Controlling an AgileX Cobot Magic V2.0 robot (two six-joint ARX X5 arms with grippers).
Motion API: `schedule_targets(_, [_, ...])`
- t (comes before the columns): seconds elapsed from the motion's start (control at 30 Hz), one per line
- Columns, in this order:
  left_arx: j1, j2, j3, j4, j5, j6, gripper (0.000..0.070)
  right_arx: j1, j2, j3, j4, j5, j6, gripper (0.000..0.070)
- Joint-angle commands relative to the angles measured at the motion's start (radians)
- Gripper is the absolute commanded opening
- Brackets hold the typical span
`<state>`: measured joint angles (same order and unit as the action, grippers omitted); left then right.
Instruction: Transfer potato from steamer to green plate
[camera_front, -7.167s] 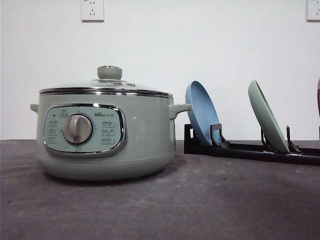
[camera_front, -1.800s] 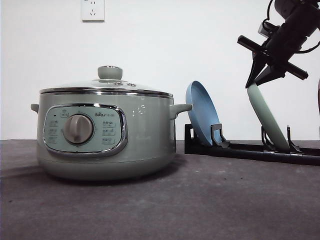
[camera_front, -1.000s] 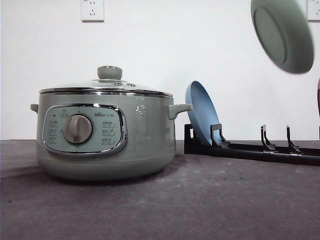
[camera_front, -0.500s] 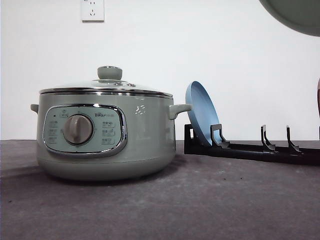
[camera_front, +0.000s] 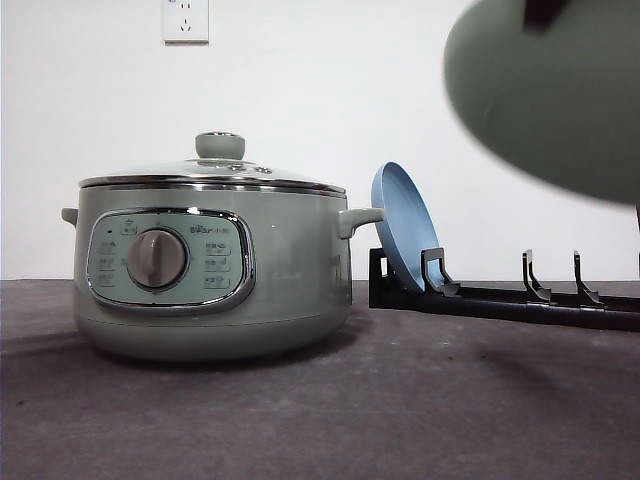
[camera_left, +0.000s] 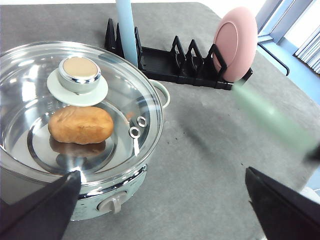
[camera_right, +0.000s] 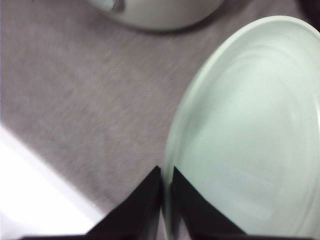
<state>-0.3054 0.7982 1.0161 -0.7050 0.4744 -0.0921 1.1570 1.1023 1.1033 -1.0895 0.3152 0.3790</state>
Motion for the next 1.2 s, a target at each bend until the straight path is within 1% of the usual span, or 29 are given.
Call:
schedule_targets(0.0, [-0.005, 0.005, 0.023, 0.009, 0.006, 0.001, 0.0672, 0.043, 0.034, -0.017, 0.04, 0.022, 0.083, 0.0001])
schedule_targets(0.07, [-0.005, 0.005, 0.022, 0.009, 0.006, 0.0, 0.0672, 0.074, 0.074, -0.046, 0.067, 0.036, 0.112, 0.0001])
schedule_targets(0.13, [-0.005, 0.005, 0.022, 0.009, 0.006, 0.0, 0.0672, 0.098, 0.132, -0.06, 0.073, 0.054, 0.123, 0.0])
schedule_targets(0.37, [-0.005, 0.005, 0.023, 0.008, 0.006, 0.0, 0.0672, 0.158, 0.341, -0.064, 0.089, 0.115, 0.125, 0.0001])
schedule_targets(0.47, [-0.005, 0.005, 0.023, 0.001, 0.006, 0.001, 0.0672, 0.17, 0.402, -0.074, 0.125, 0.128, 0.126, 0.0001])
schedule_targets(0.53, [-0.005, 0.005, 0.022, -0.009, 0.006, 0.001, 0.0672, 0.169, 0.436, -0.094, 0.181, 0.128, 0.128, 0.0])
schedule_targets(0.63, [-0.005, 0.005, 0.022, -0.02, 0.006, 0.002, 0.0672, 0.168, 0.466, -0.123, 0.235, 0.132, 0.142, 0.0001])
schedule_targets(0.77, [-0.005, 0.005, 0.023, -0.03, 0.006, 0.003, 0.0672, 0.16, 0.486, -0.154, 0.258, 0.175, 0.156, 0.0])
schedule_targets(0.97, [-0.005, 0.005, 0.022, -0.029, 0.006, 0.006, 0.0672, 0.156, 0.487, -0.207, 0.338, 0.171, 0.157, 0.0])
schedule_targets(1.07, [-0.005, 0.005, 0.022, -0.029, 0.006, 0.01, 0.0672, 0.157, 0.487, -0.208, 0.351, 0.181, 0.157, 0.0003])
schedule_targets(1.13, [-0.005, 0.005, 0.022, -0.029, 0.006, 0.011, 0.0672, 0.156, 0.487, -0.208, 0.352, 0.187, 0.156, 0.0018])
schedule_targets(1.17, [-0.005, 0.005, 0.022, -0.029, 0.006, 0.012, 0.0672, 0.156, 0.485, -0.207, 0.352, 0.188, 0.156, 0.0045])
